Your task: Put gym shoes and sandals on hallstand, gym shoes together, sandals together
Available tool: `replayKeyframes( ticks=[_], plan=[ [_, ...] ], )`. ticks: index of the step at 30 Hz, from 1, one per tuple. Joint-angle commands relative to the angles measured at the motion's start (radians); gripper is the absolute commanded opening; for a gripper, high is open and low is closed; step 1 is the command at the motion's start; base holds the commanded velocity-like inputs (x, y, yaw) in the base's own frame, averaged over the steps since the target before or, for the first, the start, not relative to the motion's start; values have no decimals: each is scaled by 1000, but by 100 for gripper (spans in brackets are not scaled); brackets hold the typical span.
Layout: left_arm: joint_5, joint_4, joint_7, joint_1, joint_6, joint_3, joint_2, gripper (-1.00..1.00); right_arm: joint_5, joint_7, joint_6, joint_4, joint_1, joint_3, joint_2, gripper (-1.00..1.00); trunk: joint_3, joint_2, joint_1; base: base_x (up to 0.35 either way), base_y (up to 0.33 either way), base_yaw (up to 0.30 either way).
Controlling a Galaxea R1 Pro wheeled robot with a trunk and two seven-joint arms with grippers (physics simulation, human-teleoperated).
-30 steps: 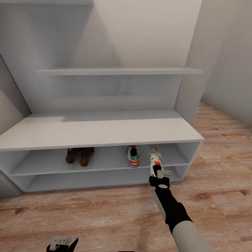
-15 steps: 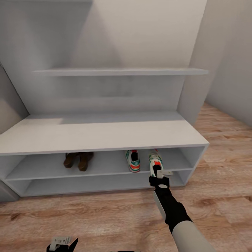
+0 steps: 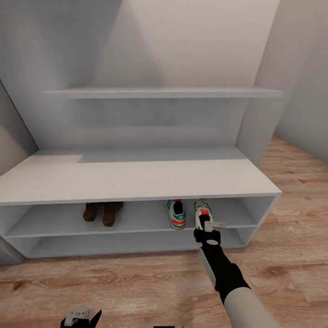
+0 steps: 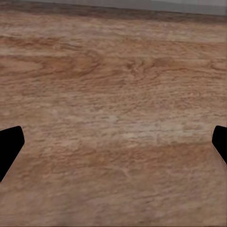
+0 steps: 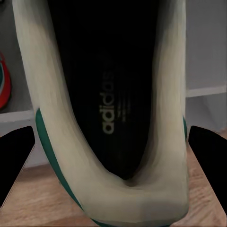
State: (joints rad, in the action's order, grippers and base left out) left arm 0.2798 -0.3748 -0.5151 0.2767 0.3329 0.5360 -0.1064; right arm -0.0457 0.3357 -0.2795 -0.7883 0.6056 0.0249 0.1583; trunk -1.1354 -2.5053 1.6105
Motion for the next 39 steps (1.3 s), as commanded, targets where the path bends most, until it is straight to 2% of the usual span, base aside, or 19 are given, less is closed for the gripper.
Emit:
replayKeyframes(
  ticks=[1, 12, 20, 30, 39],
  plan=[
    [10, 1, -5, 1, 6, 9, 1, 100, -5, 4, -9, -1, 0, 2, 0, -100, -1, 0, 0, 305, 0, 2],
    [11, 1, -5, 1, 6, 9, 1, 100, -5, 5, -9, -2, 0, 1, 0, -100, -1, 0, 0, 118, 0, 0],
    [12, 1, -5, 1, 6, 9, 1, 100, -5, 4, -9, -1, 0, 1, 0, -100, -1, 0, 0, 238, 0, 0],
    [12, 1, -5, 1, 6, 9, 1, 100, -6, 4, -9, 0, 0, 0, 0, -100, -1, 0, 0, 40, 0, 0],
    [12, 2, -5, 1, 6, 10, 1, 100, -6, 4, -9, -1, 0, 0, 0, -100, -1, 0, 0, 154, 0, 0]
  ],
)
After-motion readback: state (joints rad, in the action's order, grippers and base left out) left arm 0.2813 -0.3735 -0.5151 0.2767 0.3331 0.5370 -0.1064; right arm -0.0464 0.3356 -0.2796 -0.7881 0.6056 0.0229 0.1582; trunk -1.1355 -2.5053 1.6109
